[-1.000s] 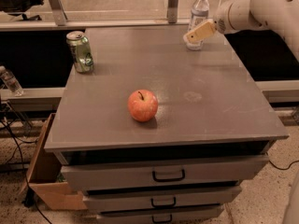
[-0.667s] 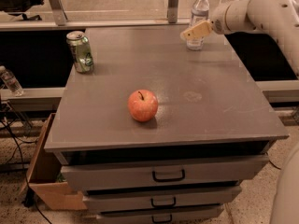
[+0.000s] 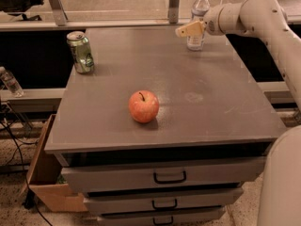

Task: Move blue plastic bottle near apple

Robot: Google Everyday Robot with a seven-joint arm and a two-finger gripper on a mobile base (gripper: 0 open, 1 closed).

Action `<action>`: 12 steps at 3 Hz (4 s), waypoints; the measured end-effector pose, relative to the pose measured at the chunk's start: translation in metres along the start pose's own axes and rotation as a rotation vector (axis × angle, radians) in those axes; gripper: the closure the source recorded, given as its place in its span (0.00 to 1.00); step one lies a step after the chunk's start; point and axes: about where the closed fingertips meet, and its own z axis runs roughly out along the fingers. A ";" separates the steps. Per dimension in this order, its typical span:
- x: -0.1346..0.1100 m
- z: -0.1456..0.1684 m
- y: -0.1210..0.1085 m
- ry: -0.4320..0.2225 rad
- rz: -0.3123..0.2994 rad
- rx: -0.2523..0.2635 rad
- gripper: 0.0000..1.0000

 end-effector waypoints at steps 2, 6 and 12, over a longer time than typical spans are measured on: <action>0.013 -0.004 -0.011 -0.019 0.031 0.052 0.65; -0.027 -0.046 0.037 -0.068 0.012 -0.089 1.00; 0.018 -0.173 0.223 0.006 0.021 -0.536 1.00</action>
Offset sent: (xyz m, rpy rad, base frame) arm -0.0042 -0.0306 -0.0069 0.0450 -0.0406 -0.0879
